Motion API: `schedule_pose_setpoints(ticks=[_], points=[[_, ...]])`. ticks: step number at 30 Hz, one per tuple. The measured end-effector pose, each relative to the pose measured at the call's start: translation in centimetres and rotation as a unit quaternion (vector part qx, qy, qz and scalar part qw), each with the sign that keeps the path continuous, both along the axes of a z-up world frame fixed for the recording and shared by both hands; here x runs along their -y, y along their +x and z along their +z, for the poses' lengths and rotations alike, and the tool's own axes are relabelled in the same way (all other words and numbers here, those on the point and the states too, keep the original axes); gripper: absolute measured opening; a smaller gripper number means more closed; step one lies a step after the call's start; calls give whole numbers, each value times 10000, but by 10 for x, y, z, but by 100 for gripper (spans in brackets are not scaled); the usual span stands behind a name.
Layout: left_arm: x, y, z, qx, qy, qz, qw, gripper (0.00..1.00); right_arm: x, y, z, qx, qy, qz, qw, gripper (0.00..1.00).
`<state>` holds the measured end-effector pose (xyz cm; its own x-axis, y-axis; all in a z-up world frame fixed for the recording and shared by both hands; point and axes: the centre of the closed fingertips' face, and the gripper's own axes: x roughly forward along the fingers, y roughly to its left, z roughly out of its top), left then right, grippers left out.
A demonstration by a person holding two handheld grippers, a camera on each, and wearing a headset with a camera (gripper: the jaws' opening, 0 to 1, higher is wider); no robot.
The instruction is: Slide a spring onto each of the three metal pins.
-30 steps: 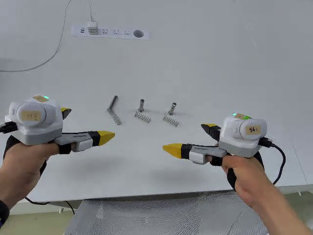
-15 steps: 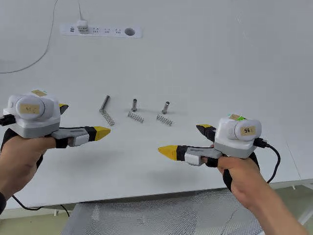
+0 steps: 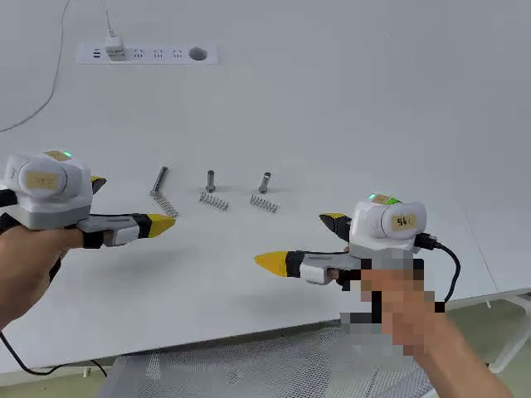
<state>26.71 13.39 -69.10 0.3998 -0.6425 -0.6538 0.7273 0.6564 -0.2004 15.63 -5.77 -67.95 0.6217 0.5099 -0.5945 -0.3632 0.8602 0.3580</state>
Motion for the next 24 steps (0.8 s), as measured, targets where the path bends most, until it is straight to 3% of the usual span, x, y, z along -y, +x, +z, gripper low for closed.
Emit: schedule_pose_setpoints(ticks=[13,24], points=[[13,26,-14,-41,170,-74,9998,83,0,0,1,-2,50,-45,10000,98],[17,39,-34,-169,270,-81,9995,82,-5,-2,-4,-62,75,18,10000,98]])
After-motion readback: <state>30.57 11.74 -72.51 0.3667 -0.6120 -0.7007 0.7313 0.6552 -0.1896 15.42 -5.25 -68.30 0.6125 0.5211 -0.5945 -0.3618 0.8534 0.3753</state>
